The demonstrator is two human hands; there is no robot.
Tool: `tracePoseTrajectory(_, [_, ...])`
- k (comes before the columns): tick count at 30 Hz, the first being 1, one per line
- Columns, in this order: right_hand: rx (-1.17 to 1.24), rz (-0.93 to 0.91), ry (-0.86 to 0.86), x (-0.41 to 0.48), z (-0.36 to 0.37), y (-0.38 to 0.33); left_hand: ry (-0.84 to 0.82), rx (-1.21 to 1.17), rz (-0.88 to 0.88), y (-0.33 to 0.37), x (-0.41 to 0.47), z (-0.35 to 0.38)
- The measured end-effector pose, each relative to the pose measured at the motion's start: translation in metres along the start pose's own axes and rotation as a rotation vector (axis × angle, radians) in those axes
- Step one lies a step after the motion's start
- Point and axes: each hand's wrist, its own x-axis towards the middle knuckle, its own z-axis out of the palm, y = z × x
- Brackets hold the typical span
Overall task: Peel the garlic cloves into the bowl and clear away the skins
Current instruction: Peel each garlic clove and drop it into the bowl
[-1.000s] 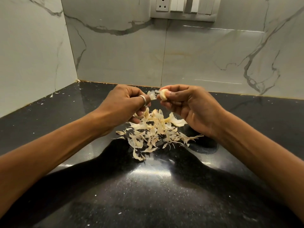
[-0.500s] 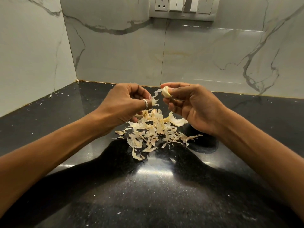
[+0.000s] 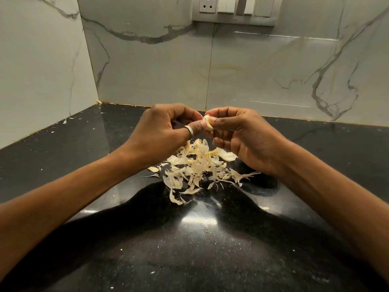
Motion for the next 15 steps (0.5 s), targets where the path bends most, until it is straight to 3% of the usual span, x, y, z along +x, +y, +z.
tracePoseTrajectory(10, [-0.021,-0.007,-0.059,0.0009,-0.0022,0.0016,0.04,0.12,-0.023,-0.0098,0.0034,-0.0031])
tracePoseTrajectory(15, [-0.159,-0.046,-0.074,0.001,-0.0044,0.0019,0.124,0.124,-0.069,-0.0108,0.0057,-0.0062])
